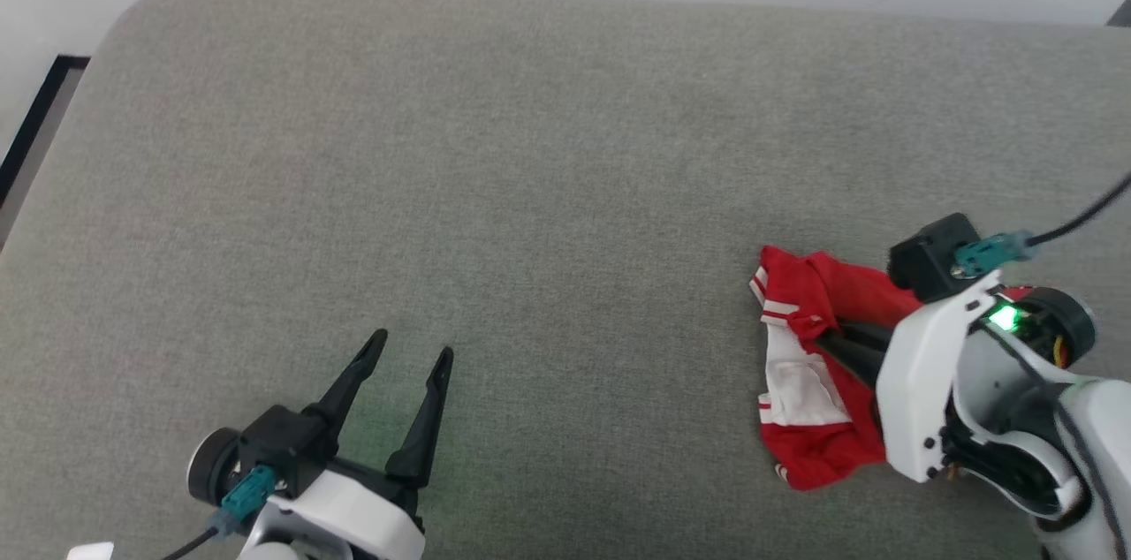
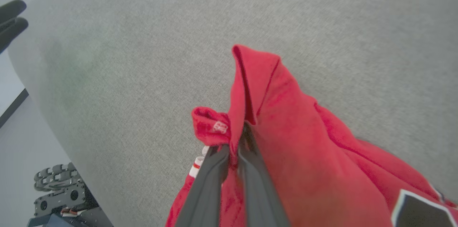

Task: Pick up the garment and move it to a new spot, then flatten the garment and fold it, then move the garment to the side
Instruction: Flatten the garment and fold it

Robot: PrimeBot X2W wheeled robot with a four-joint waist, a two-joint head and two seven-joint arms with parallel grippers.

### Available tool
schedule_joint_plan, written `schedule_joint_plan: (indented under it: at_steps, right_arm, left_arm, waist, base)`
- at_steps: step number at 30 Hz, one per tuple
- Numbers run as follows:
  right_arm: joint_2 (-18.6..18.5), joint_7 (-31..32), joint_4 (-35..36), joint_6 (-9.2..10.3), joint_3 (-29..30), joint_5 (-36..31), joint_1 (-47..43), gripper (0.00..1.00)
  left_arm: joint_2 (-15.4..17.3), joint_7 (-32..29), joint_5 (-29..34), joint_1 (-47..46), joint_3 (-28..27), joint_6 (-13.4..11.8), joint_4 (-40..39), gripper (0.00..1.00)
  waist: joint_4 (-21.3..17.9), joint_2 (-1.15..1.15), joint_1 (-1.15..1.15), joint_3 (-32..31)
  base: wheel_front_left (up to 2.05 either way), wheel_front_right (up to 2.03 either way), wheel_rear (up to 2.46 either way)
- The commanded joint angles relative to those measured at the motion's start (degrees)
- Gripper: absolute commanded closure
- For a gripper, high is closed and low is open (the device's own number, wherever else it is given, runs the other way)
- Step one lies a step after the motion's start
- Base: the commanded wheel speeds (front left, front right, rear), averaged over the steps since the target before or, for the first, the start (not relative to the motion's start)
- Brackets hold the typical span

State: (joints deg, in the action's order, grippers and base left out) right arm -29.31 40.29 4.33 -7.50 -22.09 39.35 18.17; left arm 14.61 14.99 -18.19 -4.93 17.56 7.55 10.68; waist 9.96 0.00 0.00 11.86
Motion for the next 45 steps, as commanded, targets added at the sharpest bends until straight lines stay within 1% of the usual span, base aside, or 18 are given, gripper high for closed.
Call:
schedule_joint_plan:
  at_steps: [1, 6, 13, 14, 15, 16, 17, 25, 29, 30, 31, 32, 33, 38, 39, 40, 42, 45]
  right_arm:
    - [0.26, -0.29, -0.51, 0.03, -0.06, 0.03, 0.78, 1.00]
    - [0.52, -1.39, -5.82, 0.03, -2.40, -0.17, 3.16, 1.00]
    - [2.25, -5.66, -13.26, 0.03, -4.66, 1.31, 5.07, 1.00]
    - [2.54, -6.67, -13.74, 0.03, -5.11, 1.40, 5.14, 0.87]
    - [2.78, -7.70, -14.23, 0.03, -5.30, 1.66, 5.28, 0.68]
    - [2.88, -8.63, -14.50, 0.03, -5.43, 1.72, 5.49, 0.14]
    - [2.76, -9.60, -14.52, 0.03, -5.53, 1.64, 5.79, 0.00]
    - [1.55, -15.64, -14.05, 0.03, -0.88, 2.07, 4.03, 0.00]
    - [0.09, -22.73, -16.52, 0.03, 2.57, -1.28, 2.21, 0.00]
    - [0.09, -22.73, -16.52, 0.03, 2.57, -1.28, 2.21, 0.00]
    - [-0.63, -27.39, -19.23, 0.03, 3.69, -4.36, 1.31, 0.00]
    - [0.17, -30.12, -20.96, 0.03, 4.99, -4.82, 0.91, 0.00]
    - [0.17, -30.12, -20.96, 0.03, 4.99, -4.82, 0.91, 0.00]
    - [1.35, -42.52, -28.54, 0.02, 8.11, -9.35, -0.29, 0.00]
    - [2.23, -47.09, -30.74, 0.03, 8.88, -10.42, -0.59, 0.00]
    - [2.23, -47.09, -30.74, 0.03, 8.88, -10.42, -0.59, 0.00]
    - [3.63, -51.34, -32.13, 0.03, 9.83, -10.59, -1.23, 0.00]
    - [5.41, -54.54, -32.85, 0.04, 11.80, -11.80, -2.05, 0.00]
  left_arm:
    - [-0.06, 0.25, -0.61, -1.14, 0.26, -0.14, 0.06, 0.00]
    - [-0.42, 0.25, -1.32, -2.88, 1.17, -0.14, 0.74, 0.00]
    - [-0.65, 0.25, -2.11, -3.69, 0.98, -0.14, 1.49, 0.00]
    - [-0.57, 0.25, -2.31, -3.38, 0.98, -0.14, 1.62, 0.00]
    - [-0.43, 0.25, -2.52, -3.05, 0.99, -0.14, 1.79, 0.00]
    - [-0.18, 0.25, -2.54, -2.79, 1.00, -0.14, 1.95, 0.00]
    - [0.04, 0.25, -2.72, -2.63, 0.89, -0.14, 2.04, 0.00]
    - [1.13, 0.25, -3.47, 0.22, -0.75, -0.14, 3.02, 0.00]
    - [1.00, 0.25, -3.99, 1.17, -1.14, -0.14, 3.68, 0.00]
    - [1.00, 0.25, -3.99, 1.17, -1.14, -0.14, 3.68, 0.00]
    - [0.79, 0.25, -4.95, 1.64, -1.50, -0.14, 4.60, 0.00]
    - [0.75, 0.25, -5.18, 1.60, -1.78, -0.14, 4.82, 0.00]
    - [0.75, 0.25, -5.18, 1.60, -1.78, -0.14, 4.82, 0.00]
    - [0.40, 0.25, -6.53, 1.44, -3.54, -0.14, 5.13, 0.00]
    - [0.32, 0.25, -7.11, 1.88, -4.24, -0.14, 5.13, 0.00]
    - [0.32, 0.25, -7.11, 1.88, -4.24, -0.14, 5.13, 0.00]
    - [0.31, 0.25, -7.26, 2.51, -5.04, -0.14, 4.98, 0.00]
    - [-0.13, 0.25, -6.49, 3.59, -6.65, -0.14, 4.25, 0.00]
  waist:
    - [0.50, 0.00, 0.00, 0.65]
    - [1.31, 0.00, 0.00, 2.47]
    - [1.04, 0.00, 0.00, 2.57]
    - [0.86, 0.00, 0.00, 2.18]
    - [0.66, 0.00, 0.00, 1.75]
    - [0.38, 0.00, 0.00, 1.29]
    - [0.09, 0.00, 0.00, 0.91]
    - [-3.19, 0.00, 0.00, -3.48]
    - [-4.46, 0.00, 0.00, -5.08]
    - [-4.46, 0.00, 0.00, -5.08]
    - [-5.00, 0.00, 0.00, -5.65]
    - [-5.33, 0.00, 0.00, -5.90]
    - [-5.33, 0.00, 0.00, -5.90]
    - [-6.60, 0.00, 0.00, -6.66]
    - [-7.13, 0.00, 0.00, -7.01]
    - [-7.13, 0.00, 0.00, -7.01]
    - [-7.58, 0.00, 0.00, -7.55]
    - [-8.13, 0.00, 0.00, -8.19]
  base:
    - [0.00, 0.00, 0.00]
    - [0.00, 0.00, 0.00]
    - [0.00, 0.00, 0.00]
    - [0.00, 0.00, 0.00]
    - [0.00, 0.00, 0.00]
    - [0.00, 0.00, 0.00]
    - [0.00, 0.00, 0.00]
    - [0.00, 0.00, 0.00]
    - [0.00, 0.00, 0.00]
    - [0.00, 0.00, 0.00]
    - [0.00, 0.00, 0.00]
    - [0.00, 0.00, 0.00]
    - [0.00, 0.00, 0.00]
    - [0.00, 0.00, 0.00]
    - [0.00, 0.00, 0.00]
    - [0.00, 0.00, 0.00]
    - [0.00, 0.00, 0.00]
    - [0.00, 0.00, 0.00]
